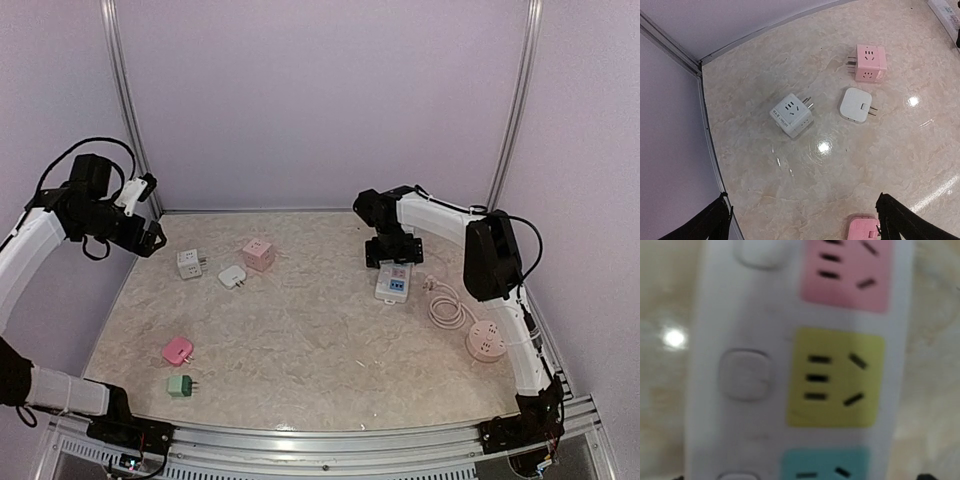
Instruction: Insert the plug
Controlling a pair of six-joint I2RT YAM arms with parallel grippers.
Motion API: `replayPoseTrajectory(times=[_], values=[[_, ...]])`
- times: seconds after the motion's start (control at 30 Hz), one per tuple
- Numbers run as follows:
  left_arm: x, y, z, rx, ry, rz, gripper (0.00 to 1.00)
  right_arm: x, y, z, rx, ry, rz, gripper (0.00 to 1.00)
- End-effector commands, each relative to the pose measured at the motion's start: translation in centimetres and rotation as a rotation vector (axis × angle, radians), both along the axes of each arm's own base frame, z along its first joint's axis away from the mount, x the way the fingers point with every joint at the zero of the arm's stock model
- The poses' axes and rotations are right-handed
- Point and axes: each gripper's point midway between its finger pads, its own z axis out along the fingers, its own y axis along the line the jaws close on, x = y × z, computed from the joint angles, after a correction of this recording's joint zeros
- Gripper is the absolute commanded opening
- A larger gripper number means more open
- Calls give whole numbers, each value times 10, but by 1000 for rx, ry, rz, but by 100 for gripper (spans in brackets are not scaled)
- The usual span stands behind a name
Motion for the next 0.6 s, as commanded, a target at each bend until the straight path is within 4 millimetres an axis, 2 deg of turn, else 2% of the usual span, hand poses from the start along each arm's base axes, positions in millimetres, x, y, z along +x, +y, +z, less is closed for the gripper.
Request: replayPoseTrajectory(times=[0.0, 0.1, 0.2, 0.3, 0.43, 0.57], values=[[-7, -6, 0, 0, 0, -32, 99, -13, -13, -18, -15, 63, -30, 100], [-6, -5, 1, 6, -5, -24, 99, -15, -1, -37, 106, 97, -19, 100], [-7, -2, 1, 17, -9, -15, 99, -15, 5, -38, 168, 87, -14, 99], [-10, 0, 3, 35, -21, -12, 99, -16, 9, -34, 196, 75, 4, 90], [-16, 6, 11, 68, -46, -6, 99, -26, 16, -33, 241, 75, 62, 78], [-24, 12, 16, 107, -65, -2, 99, -47, 30, -26, 246, 74, 207, 63]])
